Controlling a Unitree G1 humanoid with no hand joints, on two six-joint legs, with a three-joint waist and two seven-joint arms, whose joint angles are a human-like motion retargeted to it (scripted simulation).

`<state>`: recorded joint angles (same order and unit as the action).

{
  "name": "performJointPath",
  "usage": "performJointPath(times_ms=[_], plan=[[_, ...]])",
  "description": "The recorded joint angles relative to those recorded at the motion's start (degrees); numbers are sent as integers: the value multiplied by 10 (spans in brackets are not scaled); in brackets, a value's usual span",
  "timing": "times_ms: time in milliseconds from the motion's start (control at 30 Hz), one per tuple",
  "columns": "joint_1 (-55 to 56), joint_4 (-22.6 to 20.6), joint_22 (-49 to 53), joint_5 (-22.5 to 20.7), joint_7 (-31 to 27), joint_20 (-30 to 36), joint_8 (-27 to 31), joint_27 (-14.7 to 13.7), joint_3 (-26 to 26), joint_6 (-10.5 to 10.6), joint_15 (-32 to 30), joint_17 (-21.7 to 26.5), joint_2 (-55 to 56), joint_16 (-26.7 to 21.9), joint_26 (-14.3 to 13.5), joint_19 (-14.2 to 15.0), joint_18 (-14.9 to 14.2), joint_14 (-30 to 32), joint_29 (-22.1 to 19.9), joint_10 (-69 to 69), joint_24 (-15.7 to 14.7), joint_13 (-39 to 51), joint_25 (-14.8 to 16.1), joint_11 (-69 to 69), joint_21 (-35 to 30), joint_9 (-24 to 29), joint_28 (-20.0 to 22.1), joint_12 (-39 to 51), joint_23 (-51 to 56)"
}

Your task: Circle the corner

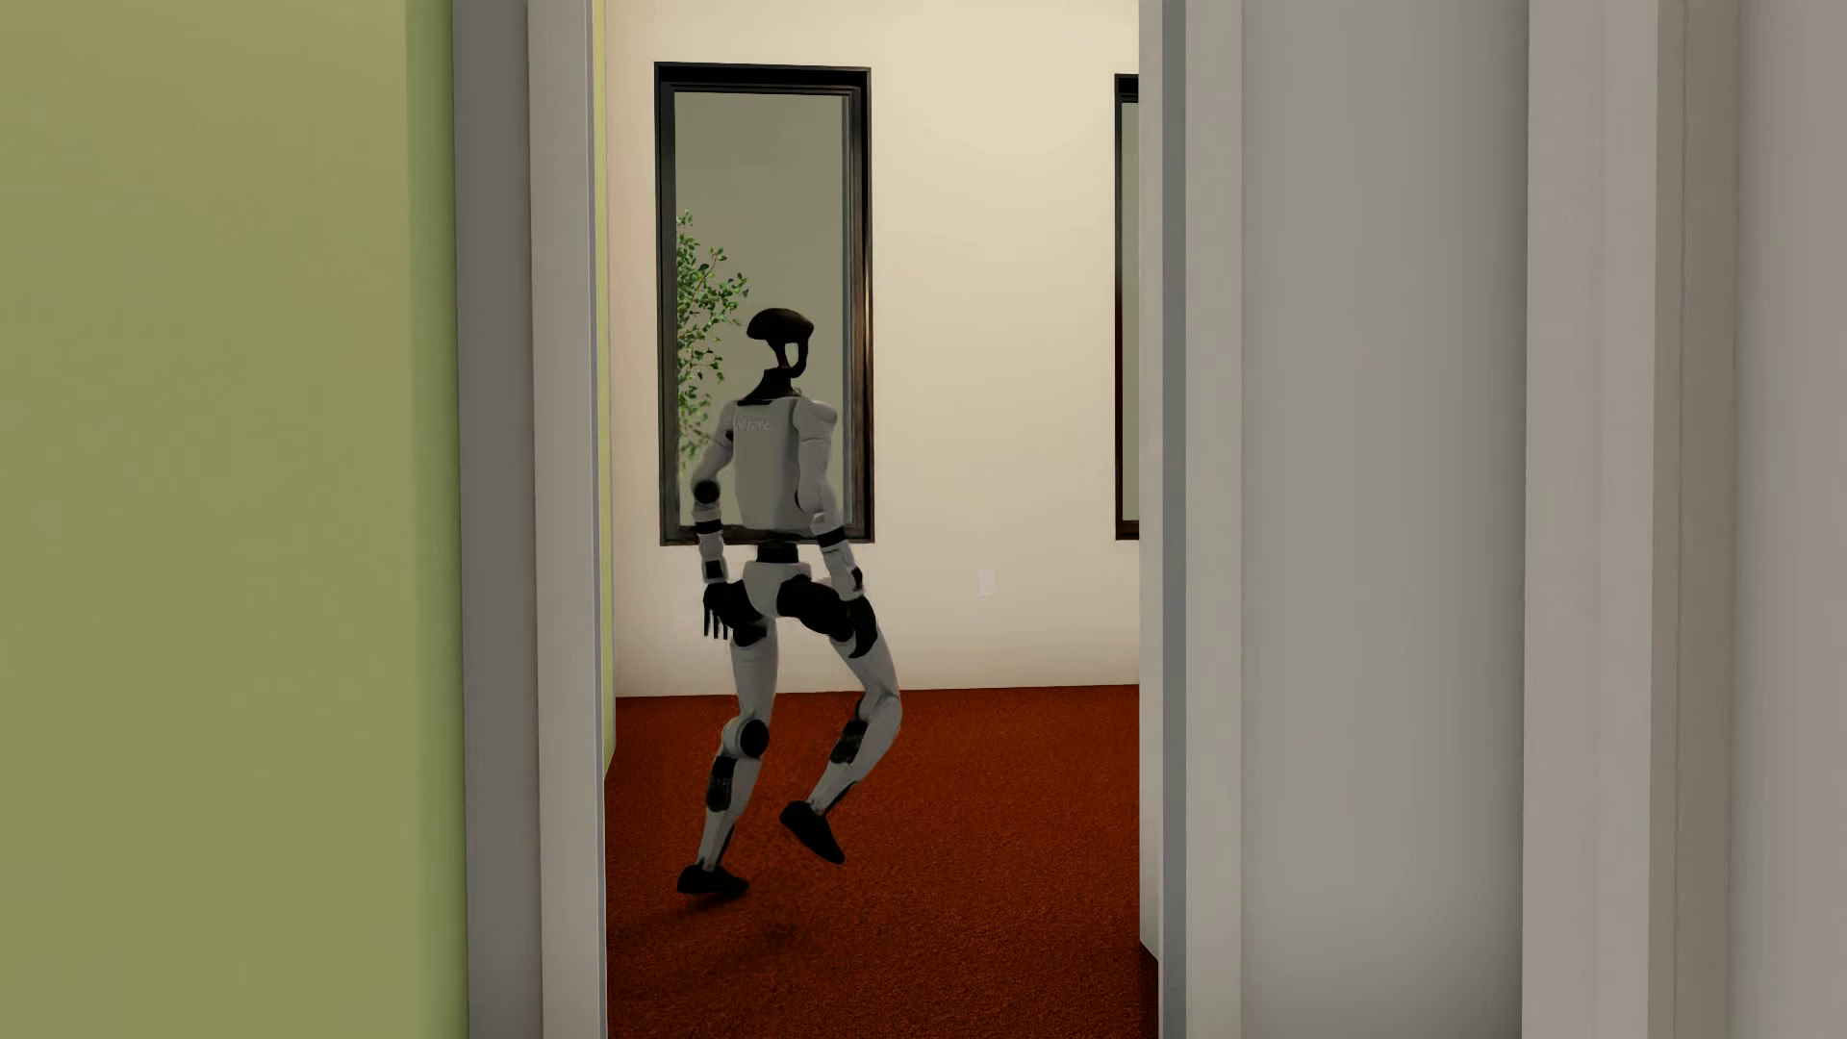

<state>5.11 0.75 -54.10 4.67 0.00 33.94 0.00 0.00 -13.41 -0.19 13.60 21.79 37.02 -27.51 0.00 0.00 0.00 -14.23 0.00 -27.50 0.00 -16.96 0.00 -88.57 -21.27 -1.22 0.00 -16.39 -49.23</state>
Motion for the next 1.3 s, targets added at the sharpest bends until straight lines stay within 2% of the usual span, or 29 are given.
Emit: performJointPath(times_ms=[33,67,200,267,333,400,433,500,533,567,667,700,800,833,933,1033,1133,1167,1200,1233,1300], plan=[[-12,1,-2,2,0,-13,0,0,-3,6,-5,-2,10,-8,0,0,0,-10,0,0,0,3,0,1,0,0,0,4,10],[-27,1,-1,5,0,-24,0,0,-4,12,-16,-3,12,-16,0,0,0,-22,0,0,0,6,0,71,-2,2,0,9,14],[-80,-12,2,11,0,-57,0,0,-1,26,-94,2,-17,-30,0,0,0,-83,0,1,0,16,0,423,-9,3,0,36,3],[-95,-19,9,13,0,-67,0,0,-3,30,-103,8,-39,-28,0,0,0,-101,0,-1,0,20,0,564,-15,-5,0,49,-19],[-106,-18,25,17,0,-76,0,0,-8,35,-104,12,-55,-19,0,0,0,-101,0,-5,0,22,0,612,-21,-14,0,54,-55],[-127,-4,49,7,0,-88,0,0,-2,50,-146,17,-67,2,0,0,0,-50,0,-11,0,23,0,587,-38,-14,0,49,-97],[-132,5,61,-6,0,-93,0,0,6,61,-152,21,-74,18,0,0,0,16,0,-21,0,25,0,573,-48,-13,0,41,-114],[-109,22,83,-27,0,-83,0,0,19,72,-133,27,-104,43,0,0,0,211,0,-84,0,29,0,568,-49,-19,0,21,-124],[-80,31,99,-32,0,-67,0,0,23,70,-120,29,-126,47,0,0,0,284,0,-139,0,29,0,575,-41,-25,0,12,-111],[-46,40,117,-34,0,-52,0,0,26,65,-107,32,-148,46,0,0,0,308,0,-203,0,28,0,579,-34,-29,0,8,-87],[43,50,134,-45,0,-47,0,0,43,49,-70,40,-216,36,0,0,0,209,0,-367,0,42,0,580,-17,-12,0,17,-8],[70,47,128,-48,0,-51,0,0,56,41,-63,40,-236,32,0,0,0,201,0,-385,0,53,0,582,-9,-4,0,24,6],[144,21,124,-50,0,-56,0,0,111,18,-43,44,-290,17,0,0,0,285,0,-331,0,82,0,590,-1,9,0,37,21],[167,14,130,-51,0,-56,0,0,130,12,-34,47,-304,10,0,0,0,288,0,-299,0,88,0,591,-1,12,0,36,27],[212,4,125,-49,0,-61,0,0,170,0,1,51,-355,2,0,0,0,210,0,-187,0,94,0,592,-1,22,0,25,31],[224,12,85,-46,0,-62,0,0,194,-7,43,45,-395,10,0,0,0,148,0,-43,0,87,0,589,-13,19,0,7,15],[233,25,50,-46,0,-55,0,0,204,-6,88,35,-421,23,0,0,0,51,0,33,0,66,0,579,-36,3,0,-21,-12],[233,26,40,-45,0,-50,0,0,206,-4,102,32,-436,28,0,0,0,37,0,39,0,54,0,579,-44,-1,0,-32,-24],[233,24,32,-40,0,-46,0,0,210,-3,116,29,-452,33,0,0,0,44,0,38,0,41,0,582,-51,-7,0,-43,-38],[236,21,26,-33,0,-41,0,0,214,0,128,26,-469,39,0,0,0,84,0,32,0,26,0,587,-60,-16,0,-53,-52],[272,10,19,-13,0,-33,0,0,210,-1,130,20,-496,48,0,0,0,221,0,-16,0,-1,0,598,-69,-36,0,-68,-78]])
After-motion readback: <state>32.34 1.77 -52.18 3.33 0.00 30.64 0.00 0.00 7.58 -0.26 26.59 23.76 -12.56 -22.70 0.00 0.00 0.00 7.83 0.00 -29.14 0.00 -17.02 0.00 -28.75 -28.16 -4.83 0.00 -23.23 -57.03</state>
